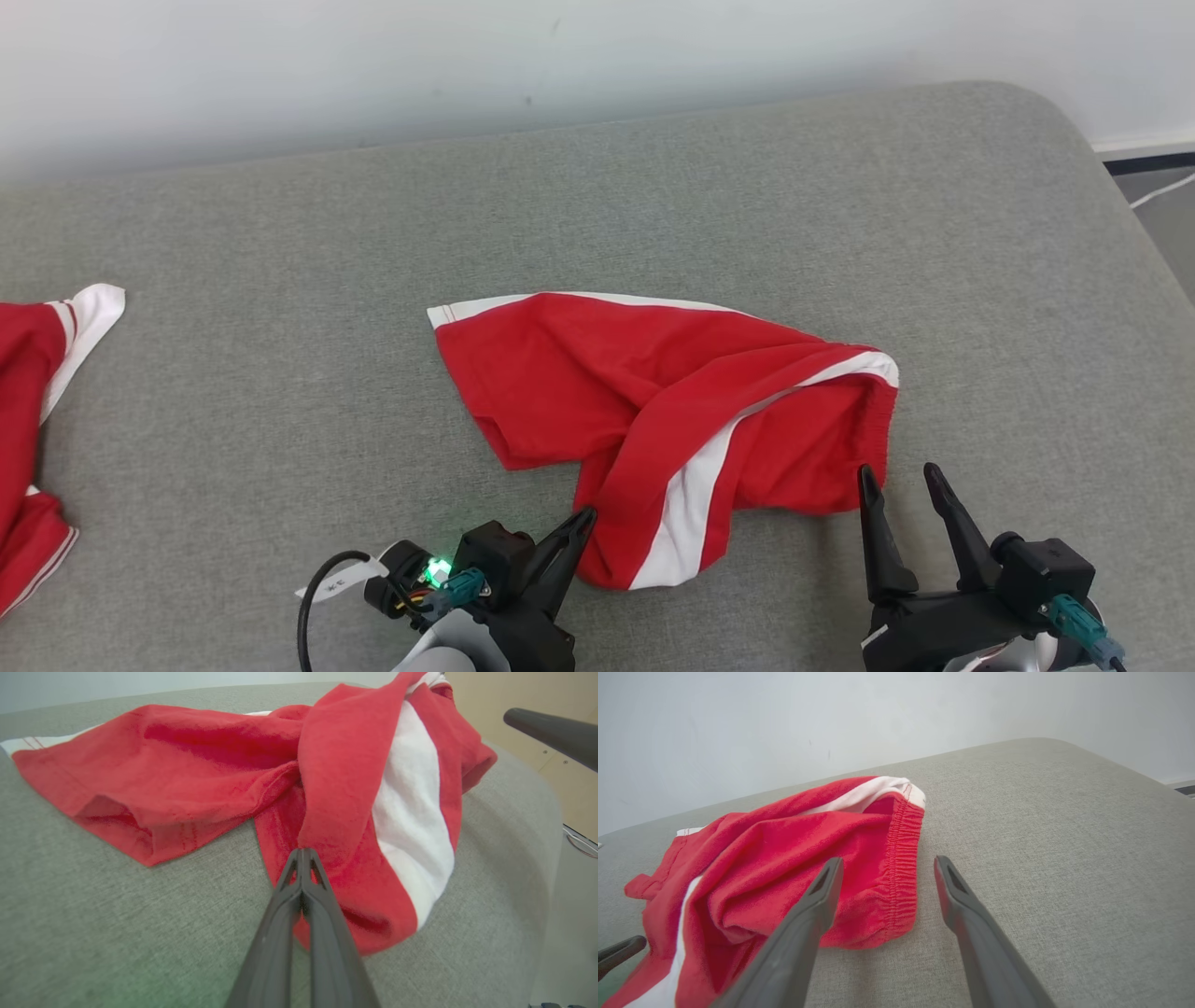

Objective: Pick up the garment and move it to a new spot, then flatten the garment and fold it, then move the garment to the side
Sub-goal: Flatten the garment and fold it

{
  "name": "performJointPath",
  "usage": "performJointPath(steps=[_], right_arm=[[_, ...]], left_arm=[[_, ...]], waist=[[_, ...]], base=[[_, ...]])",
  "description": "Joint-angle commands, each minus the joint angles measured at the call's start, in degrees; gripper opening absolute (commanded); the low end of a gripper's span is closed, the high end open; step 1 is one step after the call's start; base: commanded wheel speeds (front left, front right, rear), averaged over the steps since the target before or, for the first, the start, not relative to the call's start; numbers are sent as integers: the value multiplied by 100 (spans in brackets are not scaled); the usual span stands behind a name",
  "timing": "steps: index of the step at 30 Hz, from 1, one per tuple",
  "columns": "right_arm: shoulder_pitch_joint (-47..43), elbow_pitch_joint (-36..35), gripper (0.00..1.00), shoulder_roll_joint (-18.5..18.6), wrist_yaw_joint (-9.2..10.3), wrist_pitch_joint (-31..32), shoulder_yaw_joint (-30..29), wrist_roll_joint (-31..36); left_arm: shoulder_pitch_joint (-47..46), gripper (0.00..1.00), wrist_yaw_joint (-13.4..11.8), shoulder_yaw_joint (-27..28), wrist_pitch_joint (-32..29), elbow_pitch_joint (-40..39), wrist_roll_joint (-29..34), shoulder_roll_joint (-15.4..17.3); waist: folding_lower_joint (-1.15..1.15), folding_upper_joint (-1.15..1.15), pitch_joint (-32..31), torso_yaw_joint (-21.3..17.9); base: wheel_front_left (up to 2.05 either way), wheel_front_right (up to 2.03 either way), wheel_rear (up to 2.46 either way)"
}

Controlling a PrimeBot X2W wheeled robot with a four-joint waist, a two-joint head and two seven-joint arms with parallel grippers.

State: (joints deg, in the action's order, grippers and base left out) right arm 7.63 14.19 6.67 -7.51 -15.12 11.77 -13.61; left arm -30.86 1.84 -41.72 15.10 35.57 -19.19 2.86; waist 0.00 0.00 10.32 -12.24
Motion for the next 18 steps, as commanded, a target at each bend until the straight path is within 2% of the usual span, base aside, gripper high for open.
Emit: performJointPath(steps=[1, 4, 5, 6, 15, 16, 17, 18], right_arm=[[15, 4, 100, -25, 4, -5, 18, -1], [6, 23, 100, -27, 4, -5, 30, -4], [4, 41, 100, -26, 4, -5, 49, -12], [5, 56, 100, -23, 4, -5, 55, -18], [49, 123, 100, -16, 4, -5, 145, -57], [61, 122, 100, -12, 4, -5, 144, -61], [61, 117, 100, -6, 4, -5, 133, -55], [58, 110, 100, -2, 4, -5, 125, -55]], left_arm=[[45, 0, -30, 67, 9, -74, 2, 7], [157, 0, 51, 65, 9, -105, -179, 9], [180, 23, 53, 13, 9, -72, -210, 6], [198, 100, 73, -35, 9, -84, -286, 3], [195, 100, 16, -489, 9, 120, -527, 6], [171, 93, 11, -521, 7, 164, -520, 9], [147, 65, -10, -547, 4, 182, -524, 8], [118, 0, -18, -578, 4, 214, -522, 8]], waist=[[0, 0, -15, 89], [0, 0, -42, 151], [0, 0, -49, 161], [0, 0, -55, 168], [0, 0, -29, 19], [0, 0, -21, -15], [0, 0, -15, -36], [0, 0, -1, -59]], base=[[0, 0, 0], [0, 0, 0], [0, 0, 0], [0, 0, 0], [0, 0, 0], [0, 0, 0], [0, 0, 0], [0, 0, 0]])
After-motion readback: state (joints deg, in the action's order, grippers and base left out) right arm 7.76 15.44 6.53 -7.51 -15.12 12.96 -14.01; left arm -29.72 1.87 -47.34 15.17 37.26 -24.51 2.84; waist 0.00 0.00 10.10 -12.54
